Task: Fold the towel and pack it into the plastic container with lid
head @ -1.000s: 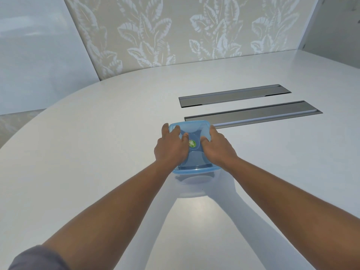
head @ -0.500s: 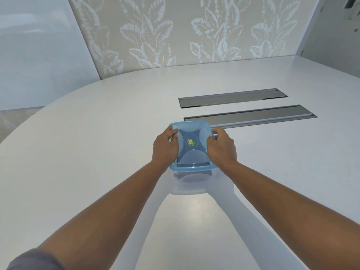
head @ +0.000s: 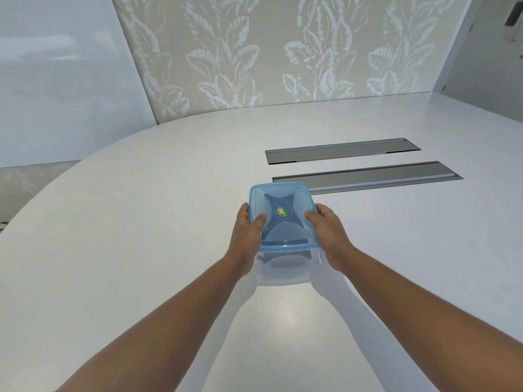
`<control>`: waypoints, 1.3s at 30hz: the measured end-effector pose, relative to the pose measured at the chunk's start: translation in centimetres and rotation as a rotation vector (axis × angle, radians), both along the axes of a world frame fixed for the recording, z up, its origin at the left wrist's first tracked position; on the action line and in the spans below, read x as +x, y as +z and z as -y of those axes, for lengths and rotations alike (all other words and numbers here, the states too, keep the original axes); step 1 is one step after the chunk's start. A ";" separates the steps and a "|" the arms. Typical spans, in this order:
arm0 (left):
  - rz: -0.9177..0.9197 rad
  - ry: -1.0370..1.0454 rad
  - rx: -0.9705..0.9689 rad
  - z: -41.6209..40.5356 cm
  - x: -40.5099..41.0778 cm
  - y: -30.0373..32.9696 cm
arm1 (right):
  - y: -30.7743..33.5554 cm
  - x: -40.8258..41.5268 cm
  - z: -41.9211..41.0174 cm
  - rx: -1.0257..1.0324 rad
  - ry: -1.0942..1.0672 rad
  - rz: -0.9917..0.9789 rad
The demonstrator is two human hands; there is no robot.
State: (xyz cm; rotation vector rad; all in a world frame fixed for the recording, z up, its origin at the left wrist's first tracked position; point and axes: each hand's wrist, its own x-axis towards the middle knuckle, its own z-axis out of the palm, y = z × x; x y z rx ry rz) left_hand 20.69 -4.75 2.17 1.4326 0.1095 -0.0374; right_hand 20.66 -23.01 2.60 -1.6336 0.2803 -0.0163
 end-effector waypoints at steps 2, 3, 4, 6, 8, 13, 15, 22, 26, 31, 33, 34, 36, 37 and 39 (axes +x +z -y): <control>0.001 -0.002 -0.073 0.2 -0.1 0.0 | -0.2 0.0 0.0 0.070 0.015 0.002; -0.008 0.001 -0.101 0.3 -0.1 -0.1 | -0.3 0.0 0.0 0.108 0.020 0.003; -0.030 0.015 -0.122 0.4 -0.2 -0.1 | -0.4 0.0 0.0 0.151 0.023 0.004; -0.092 0.047 -0.169 0.4 -0.3 -0.2 | -0.6 -0.1 0.0 0.236 0.026 0.004; -0.140 0.052 -0.214 0.4 -0.4 -0.4 | -0.7 -0.2 0.0 0.282 0.036 0.004; -0.173 0.049 -0.240 0.2 -0.5 -0.4 | -0.9 -0.2 0.1 0.349 0.039 -0.002; -0.174 0.053 -0.225 0.0 -0.5 -0.2 | -0.7 -0.2 -0.1 0.353 0.049 -0.008; -0.156 0.100 -0.225 -2.4 0.1 1.0 | 0.7 0.9 -2.1 0.352 0.083 -0.024; -0.162 0.108 -0.234 -2.8 -0.4 0.4 | 0.1 0.7 -2.5 0.352 0.089 -0.041; -0.156 0.096 -0.216 -2.6 -0.3 0.0 | -0.3 0.5 -2.5 0.361 0.093 -0.032; -0.153 0.098 -0.203 -2.6 -0.3 -0.1 | -0.4 0.5 -2.4 0.365 0.082 -0.037; -0.155 0.095 -0.212 -2.7 -0.3 -0.3 | -0.5 0.6 -2.4 0.372 0.088 -0.040; -0.176 0.080 -0.148 -2.8 -0.5 0.0 | -0.8 0.6 -2.4 0.324 0.098 -0.043; -0.191 0.073 -0.114 -2.7 -0.6 0.2 | -0.6 0.4 -2.3 0.294 0.109 -0.036; -0.186 0.055 -0.006 -3.1 -0.8 0.9 | -0.1 0.1 -2.0 0.240 0.130 0.006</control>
